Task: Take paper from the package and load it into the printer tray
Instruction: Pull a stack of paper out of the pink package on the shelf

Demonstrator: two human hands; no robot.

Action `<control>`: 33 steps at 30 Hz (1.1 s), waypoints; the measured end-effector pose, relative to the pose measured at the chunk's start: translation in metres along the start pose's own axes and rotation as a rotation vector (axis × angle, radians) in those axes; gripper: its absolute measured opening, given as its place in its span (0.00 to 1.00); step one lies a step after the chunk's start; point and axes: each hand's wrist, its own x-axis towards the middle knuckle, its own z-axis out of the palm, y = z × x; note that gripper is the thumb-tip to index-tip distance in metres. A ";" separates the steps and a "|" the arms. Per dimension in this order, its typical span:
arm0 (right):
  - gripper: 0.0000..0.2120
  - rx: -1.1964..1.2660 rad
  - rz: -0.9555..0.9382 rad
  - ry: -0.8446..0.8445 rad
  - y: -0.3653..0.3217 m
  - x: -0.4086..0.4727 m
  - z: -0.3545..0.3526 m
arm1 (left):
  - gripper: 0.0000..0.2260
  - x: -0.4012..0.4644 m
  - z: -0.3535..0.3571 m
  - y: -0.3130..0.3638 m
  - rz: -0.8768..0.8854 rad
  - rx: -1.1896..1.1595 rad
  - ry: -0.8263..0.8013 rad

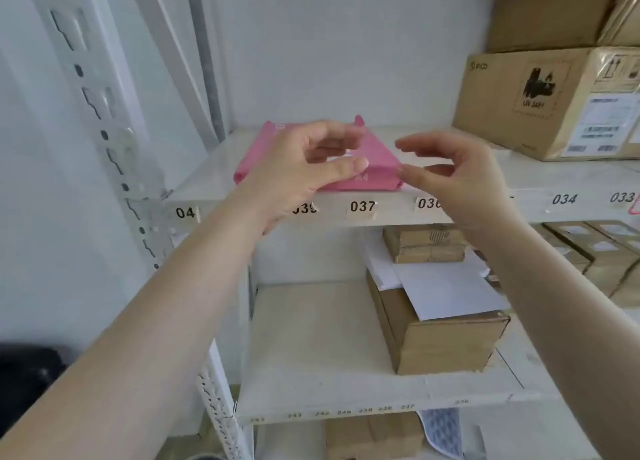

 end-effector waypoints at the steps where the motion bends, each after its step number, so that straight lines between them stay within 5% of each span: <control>1: 0.13 -0.057 -0.006 -0.015 0.003 0.003 0.002 | 0.16 0.009 -0.001 -0.006 0.019 0.106 -0.020; 4: 0.12 -0.158 -0.025 -0.082 0.013 0.011 0.008 | 0.17 0.031 0.002 -0.023 0.026 0.404 -0.070; 10: 0.12 -0.158 -0.044 -0.137 0.026 0.022 0.011 | 0.09 0.060 0.010 -0.048 0.058 0.577 0.033; 25: 0.06 -0.132 -0.128 -0.012 0.034 0.037 0.021 | 0.06 0.067 0.004 -0.039 -0.040 0.347 -0.078; 30: 0.07 -0.082 -0.071 0.007 0.033 0.041 0.024 | 0.21 0.059 0.007 -0.041 0.024 0.463 -0.055; 33: 0.08 -0.074 -0.040 0.029 0.030 0.045 0.025 | 0.19 0.058 0.010 -0.042 0.065 0.501 0.001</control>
